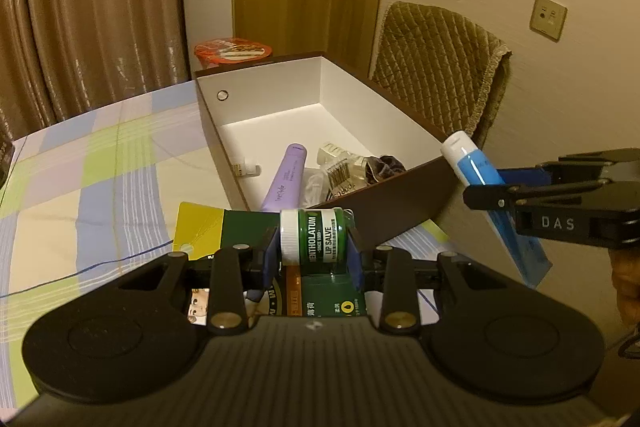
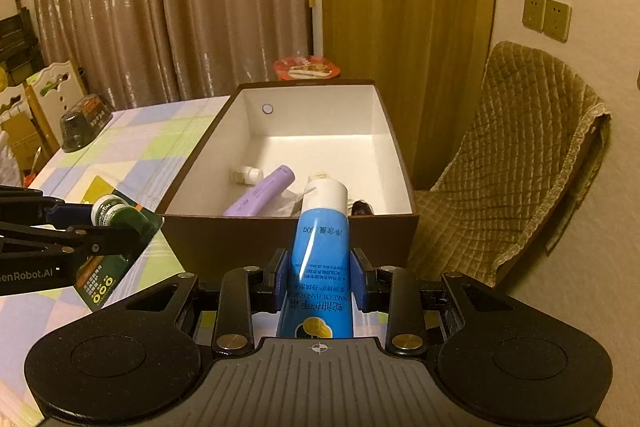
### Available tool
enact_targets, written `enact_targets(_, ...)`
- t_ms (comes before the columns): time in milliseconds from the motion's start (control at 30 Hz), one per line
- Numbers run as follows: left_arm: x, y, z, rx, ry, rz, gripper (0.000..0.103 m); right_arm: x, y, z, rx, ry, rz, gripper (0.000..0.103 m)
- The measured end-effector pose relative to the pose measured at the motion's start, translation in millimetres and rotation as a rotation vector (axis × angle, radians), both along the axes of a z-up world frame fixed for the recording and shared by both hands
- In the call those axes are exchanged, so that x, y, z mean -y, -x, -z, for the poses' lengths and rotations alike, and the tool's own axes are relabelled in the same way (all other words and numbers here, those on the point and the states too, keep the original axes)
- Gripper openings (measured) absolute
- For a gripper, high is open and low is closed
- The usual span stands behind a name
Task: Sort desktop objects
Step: 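Carry the lip-salve card and blue tube with both tools over the brown box, then open the left tool while the right tool opens, dropping both items into the box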
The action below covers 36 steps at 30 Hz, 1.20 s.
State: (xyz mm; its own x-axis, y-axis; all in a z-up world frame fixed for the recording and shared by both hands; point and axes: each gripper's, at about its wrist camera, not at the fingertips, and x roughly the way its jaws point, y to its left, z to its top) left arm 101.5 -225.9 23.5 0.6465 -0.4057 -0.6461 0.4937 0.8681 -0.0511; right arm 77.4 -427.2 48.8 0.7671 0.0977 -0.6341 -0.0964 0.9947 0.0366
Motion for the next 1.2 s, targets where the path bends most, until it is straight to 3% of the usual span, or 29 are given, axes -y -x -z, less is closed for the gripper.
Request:
enact_targets(233, -13.1, 3.5, -1.6, 0.016, 0.007, 0.031, 0.03, -14.9, 2.2, -6.1, 0.02, 0.007, 0.021, 0.031)
enact_targets(567, -8.0, -17.8, -16.3, 0.061, 0.036, 0.078, 0.03, -8.9, -41.5, -21.1, 0.053, 0.017, 0.014, 0.031)
enact_targets(733, 15.5, -57.2, -24.9, 0.09, 0.032, 0.091, 0.03, -5.3, -66.3, -27.4, 0.068, 0.02, 0.009, 0.031)
enact_targets(900, 46.8, -110.2, -23.7, 0.089, -0.009, 0.094, 0.03, 7.9, -124.7, -15.0, 0.042, 0.006, -0.021, 0.032)
enact_targets(1200, 107.6, -193.8, 11.2, 0.052, -0.177, 0.205, 0.03, 27.8, -181.5, 22.2, -0.045, -0.01, -0.074, 0.031)
